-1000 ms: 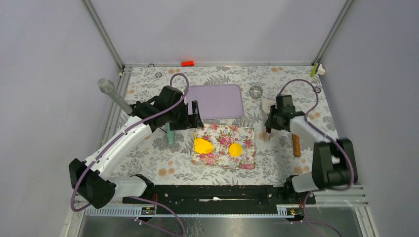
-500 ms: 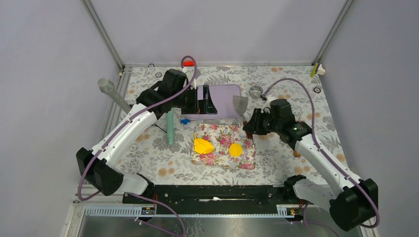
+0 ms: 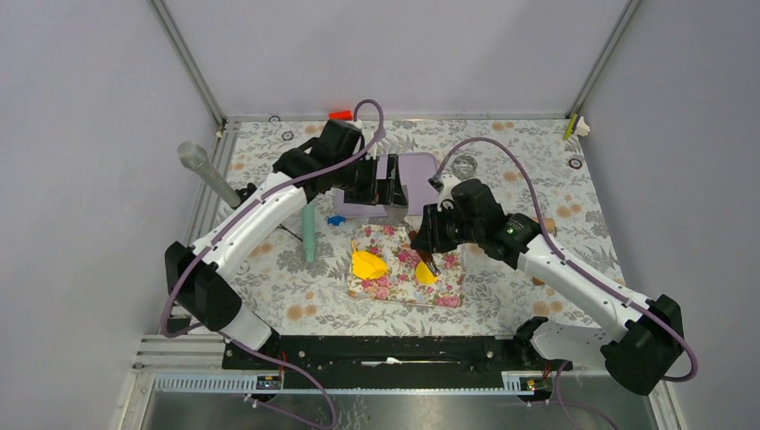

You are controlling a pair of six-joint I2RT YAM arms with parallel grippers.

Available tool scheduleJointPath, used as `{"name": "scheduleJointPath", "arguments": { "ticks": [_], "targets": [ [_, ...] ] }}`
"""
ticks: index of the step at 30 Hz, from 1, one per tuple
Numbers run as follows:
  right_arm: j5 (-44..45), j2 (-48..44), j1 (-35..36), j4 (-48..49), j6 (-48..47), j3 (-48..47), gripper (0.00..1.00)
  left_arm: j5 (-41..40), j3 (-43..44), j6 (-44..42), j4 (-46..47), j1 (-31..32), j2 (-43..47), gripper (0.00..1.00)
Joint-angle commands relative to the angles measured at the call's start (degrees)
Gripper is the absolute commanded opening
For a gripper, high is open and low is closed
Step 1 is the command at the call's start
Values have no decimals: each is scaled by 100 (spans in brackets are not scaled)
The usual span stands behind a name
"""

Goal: Roll out the dumpling wrappers from the dough
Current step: Pick up the spatula from the center of the board.

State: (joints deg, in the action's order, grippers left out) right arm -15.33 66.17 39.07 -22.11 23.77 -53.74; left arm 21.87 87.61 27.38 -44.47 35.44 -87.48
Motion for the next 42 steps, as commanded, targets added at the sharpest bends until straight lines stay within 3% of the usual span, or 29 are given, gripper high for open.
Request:
{"name": "scheduleJointPath", "arguments": {
  "ticks": [1, 7, 17, 21, 24, 27, 28, 31, 32, 33, 34, 36, 42],
  "targets": [
    [175, -52, 187, 120, -122, -300, 0, -243, 379, -27, -244, -78, -235, 96],
    [40, -244, 245, 152, -246, -198, 0, 255, 345, -21, -284, -370, -456, 80],
    [-120, -314, 320, 222, -420, -110, 0, 1335, 245, -9, -221, -371, -793, 72],
    [-107, -339, 313, 195, -450, -96, 0, 1522, 195, 84, -89, -377, -859, 61],
    [-118, -390, 313, 231, -461, -21, 0, 1604, 186, 93, -1, -380, -951, 44],
    [-82, -421, 318, 193, -485, 45, 0, 1496, 213, 144, 7, -388, -1020, 8],
    [-45, -435, 320, 174, -488, 66, 0, 1468, 206, 179, 15, -395, -1020, 0],
    [96, -534, 320, 244, -346, 154, 0, 1377, 127, 280, 104, -421, -932, 0],
    [92, -579, 319, 288, -249, 161, 18, 1346, 98, 310, 147, -442, -876, 0],
    [96, -633, 318, 328, -154, 157, 45, 1339, 53, 382, 232, -472, -811, 0],
    [129, -706, 317, 363, -60, 147, 65, 1338, -11, 470, 353, -517, -716, 0],
    [384, -940, 316, 435, 177, 146, 96, 1343, -183, 671, 650, -659, -460, 0],
    [1626, -2261, 310, 1195, 1746, 780, 100, 1437, -856, 1251, 1856, -1010, 535, 0]
  ]
}}
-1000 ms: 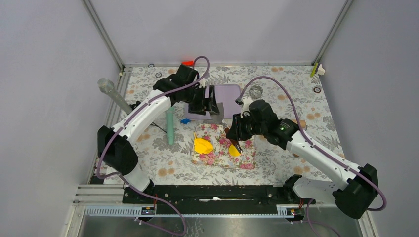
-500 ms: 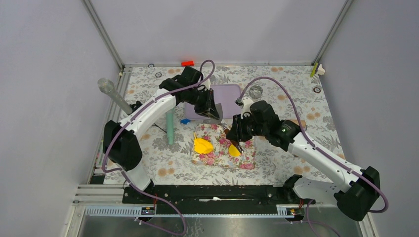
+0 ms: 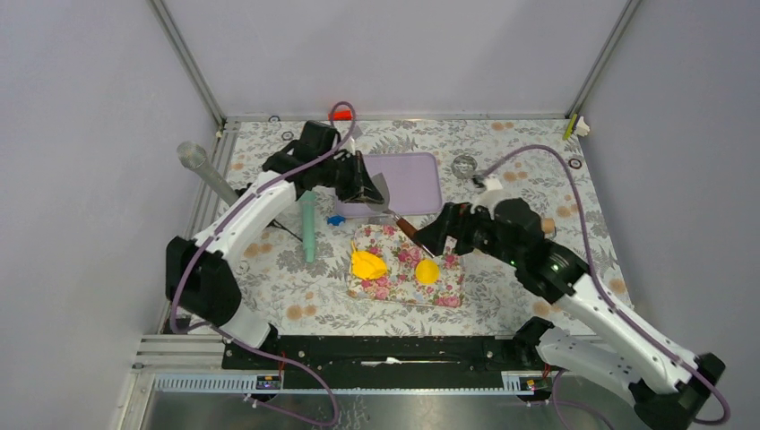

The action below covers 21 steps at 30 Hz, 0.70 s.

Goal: Roll out the dumpling wrappers from the dough
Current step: Pick up the spatula from the center of the board.

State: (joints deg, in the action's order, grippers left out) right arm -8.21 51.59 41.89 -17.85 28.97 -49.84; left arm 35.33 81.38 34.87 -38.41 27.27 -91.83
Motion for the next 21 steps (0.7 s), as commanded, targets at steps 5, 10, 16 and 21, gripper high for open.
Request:
{"name": "scheduleJointPath", "arguments": {
  "ticks": [5, 10, 16, 21],
  "targets": [
    [1369, -1267, 16, 1238, 2396, 856, 100, 827, -1045, 1273, 2767, -326, 1582, 0],
    [968, -1259, -45, 1906, 2954, 901, 100, 854, -1347, 1291, 3019, -327, 1854, 0],
    [364, -1180, -47, 2970, 3951, 1353, 100, 1114, -1618, 1650, 3725, -327, 1950, 0],
    [200, -1098, -44, 3570, 4356, 1747, 95, 1016, -1695, 1689, 3781, -327, 2018, 0]
  ]
}}
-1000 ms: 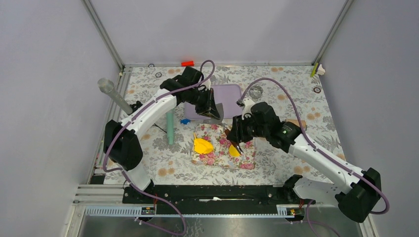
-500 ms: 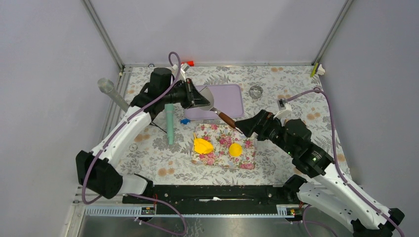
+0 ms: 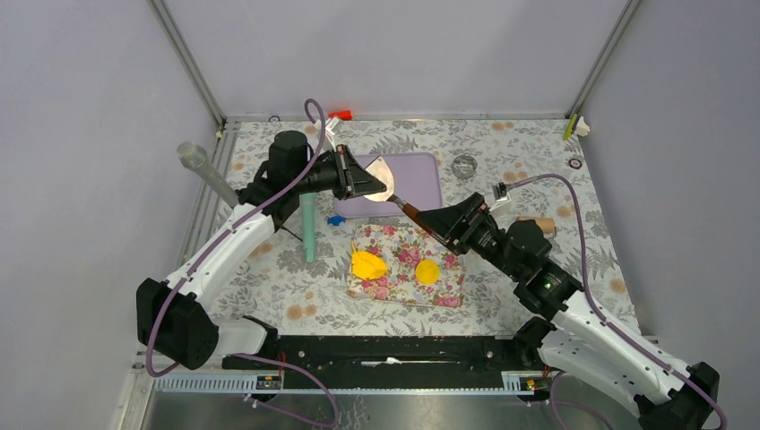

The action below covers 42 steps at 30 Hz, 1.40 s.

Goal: Roll out the dumpling wrappers from the dough
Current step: Pick up the spatula from the center of the board.

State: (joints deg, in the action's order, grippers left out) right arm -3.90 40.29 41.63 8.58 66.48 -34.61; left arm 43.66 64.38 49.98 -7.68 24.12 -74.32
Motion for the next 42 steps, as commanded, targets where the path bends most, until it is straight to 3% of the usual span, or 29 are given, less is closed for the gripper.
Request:
{"name": "scheduleJointPath", "arguments": {
  "ticks": [1, 7, 19, 25, 32, 37, 42],
  "targets": [
    [-222, 25, -16, 1014, 664, 320, 92, 202, 5, 179, 720, -12, 261, 0],
    [-219, 15, -15, 1378, 838, 509, 68, 275, -5, 199, 744, -12, 223, 0],
    [-223, 201, -20, 1687, 766, 433, 55, 305, -243, 292, 936, -13, 252, 0],
    [-335, 422, -20, 2087, 918, 515, 51, 169, -300, 214, 777, -20, 277, 0],
    [-292, 504, -30, 1920, 910, 461, 41, -49, -251, -23, 441, -21, 348, 0],
    [-265, 537, -22, 2035, 1072, 634, 14, -366, 156, -784, -616, -14, 402, 0],
    [-285, 563, -21, 2086, 1131, 704, 0, -418, 264, -980, -880, -14, 402, 0]
  ]
}}
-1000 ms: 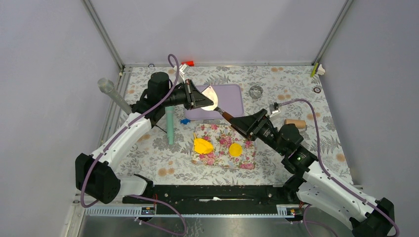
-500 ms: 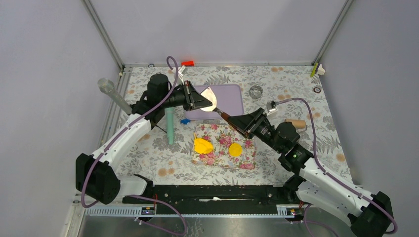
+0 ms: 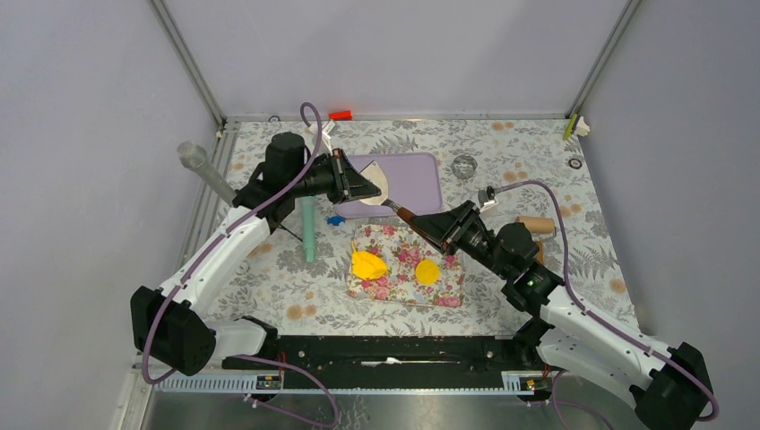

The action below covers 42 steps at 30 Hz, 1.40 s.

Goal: Roll out the dumpling wrappers from the dough
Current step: Pick up the spatula from the center of the board.

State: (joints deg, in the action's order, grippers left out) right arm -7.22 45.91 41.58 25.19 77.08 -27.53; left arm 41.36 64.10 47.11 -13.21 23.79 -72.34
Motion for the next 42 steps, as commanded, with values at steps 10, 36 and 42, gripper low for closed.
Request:
{"name": "scheduleJointPath", "arguments": {
  "ticks": [10, 36, 42],
  "targets": [
    [-268, 239, -22, 709, -186, -235, 30, -311, 184, -680, -262, 19, 153, 0],
    [-349, 294, -23, 2128, 8, 73, 31, -511, -287, -346, 140, -6, 340, 0],
    [-354, 296, -25, 2166, -18, 29, 51, -398, -276, -367, 136, -7, 358, 0]
  ]
}}
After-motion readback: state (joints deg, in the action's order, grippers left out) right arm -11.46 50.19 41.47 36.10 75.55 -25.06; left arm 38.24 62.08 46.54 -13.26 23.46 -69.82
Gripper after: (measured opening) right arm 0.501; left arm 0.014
